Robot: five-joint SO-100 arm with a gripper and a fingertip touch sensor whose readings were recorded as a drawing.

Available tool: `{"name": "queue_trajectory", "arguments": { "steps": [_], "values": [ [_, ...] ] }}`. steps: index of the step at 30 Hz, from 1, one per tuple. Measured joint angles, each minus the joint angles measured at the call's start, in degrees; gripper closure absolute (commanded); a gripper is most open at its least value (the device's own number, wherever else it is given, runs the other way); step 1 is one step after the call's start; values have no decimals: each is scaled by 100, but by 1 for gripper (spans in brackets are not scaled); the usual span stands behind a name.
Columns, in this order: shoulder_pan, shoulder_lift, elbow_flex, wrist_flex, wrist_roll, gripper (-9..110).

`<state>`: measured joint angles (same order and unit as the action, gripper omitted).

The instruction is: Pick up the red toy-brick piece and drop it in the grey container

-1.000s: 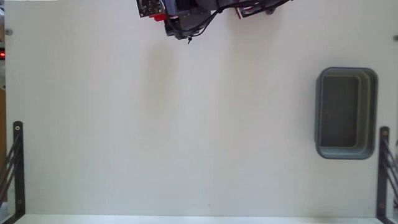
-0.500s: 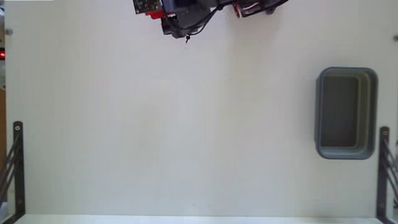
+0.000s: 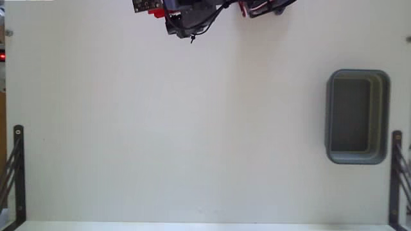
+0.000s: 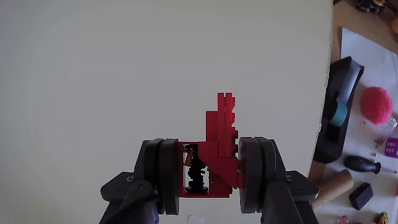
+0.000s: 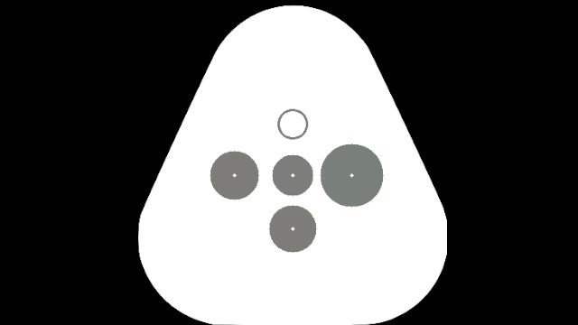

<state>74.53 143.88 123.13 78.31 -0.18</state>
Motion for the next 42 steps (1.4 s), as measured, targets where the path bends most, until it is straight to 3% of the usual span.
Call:
{"name": "queue_trajectory", "arguments": {
  "steps": [17, 33, 42],
  "values": [
    [0, -703, -1652, 896, 0, 53],
    [-26, -809, -1775, 940, 0, 53],
    [-729, -1099, -2021, 932, 0, 53]
  ]
}}
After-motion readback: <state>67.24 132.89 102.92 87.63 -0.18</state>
